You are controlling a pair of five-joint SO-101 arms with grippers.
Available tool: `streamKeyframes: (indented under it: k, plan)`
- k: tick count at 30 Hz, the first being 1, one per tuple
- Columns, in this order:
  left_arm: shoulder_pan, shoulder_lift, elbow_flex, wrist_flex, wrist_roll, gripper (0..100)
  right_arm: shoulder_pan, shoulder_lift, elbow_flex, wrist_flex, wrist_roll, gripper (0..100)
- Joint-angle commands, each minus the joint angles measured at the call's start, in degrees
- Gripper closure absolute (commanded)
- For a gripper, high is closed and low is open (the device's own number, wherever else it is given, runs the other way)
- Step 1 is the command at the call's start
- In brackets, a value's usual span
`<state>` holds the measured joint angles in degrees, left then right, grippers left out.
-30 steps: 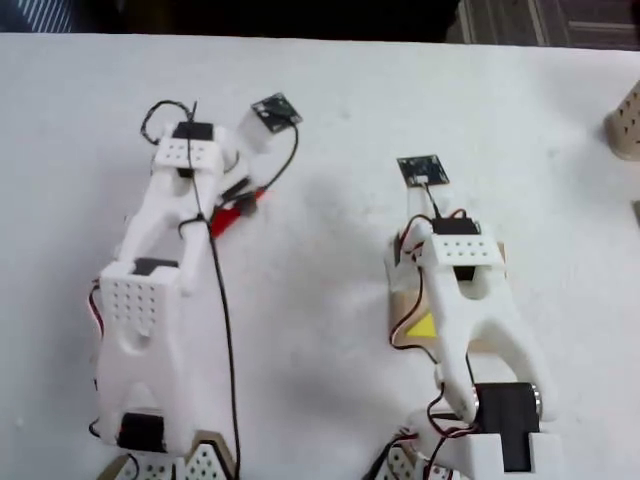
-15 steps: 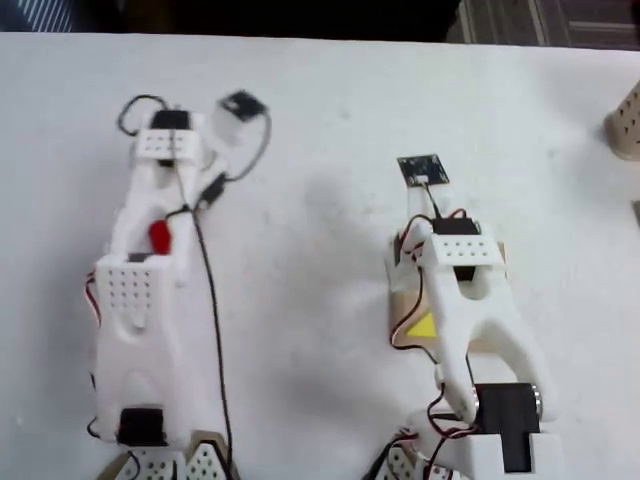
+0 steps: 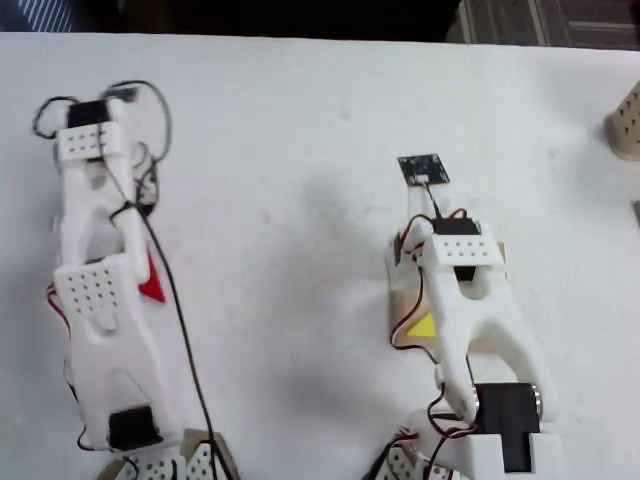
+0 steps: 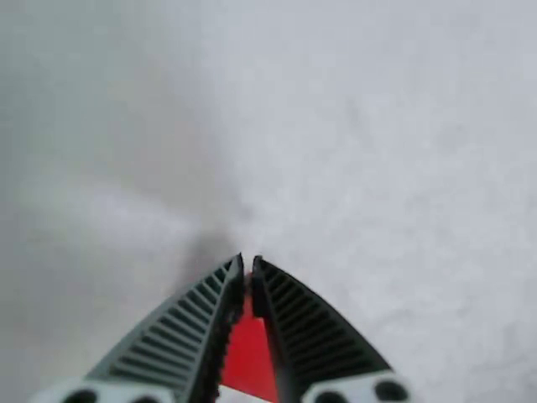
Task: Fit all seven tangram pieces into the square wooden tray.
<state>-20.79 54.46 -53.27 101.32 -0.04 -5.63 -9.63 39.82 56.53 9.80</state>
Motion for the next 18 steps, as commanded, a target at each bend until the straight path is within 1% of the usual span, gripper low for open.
streamKeyframes:
  k: [1, 5, 9, 12, 15, 18]
  plan:
    - [-3.7, -3.8, -3.0, 0.6, 1.4, 98, 0.2, -0.3, -1.0, -0.7, 0.7, 88.6]
    - [-5.9, -5.0, -2.7, 0.8, 1.1, 98, -0.1, -0.2, -1.0, -0.7, 0.7, 88.6]
    - [-6.5, -6.8, 2.0, 0.8, 1.0, 98, -0.1, -0.2, -1.0, -0.7, 0.7, 88.6]
    - [-6.7, -11.1, 7.1, 0.5, 0.7, 98, -0.1, -0.2, -0.9, -0.8, 0.7, 88.6]
    - [-7.6, -17.8, 13.2, -0.2, -2.4, 98, -0.2, -0.2, -0.2, -1.6, 0.7, 88.6]
    - [-8.7, -26.1, 23.4, -2.5, -3.1, 98, -0.2, -0.2, 0.0, -1.9, 0.7, 88.6]
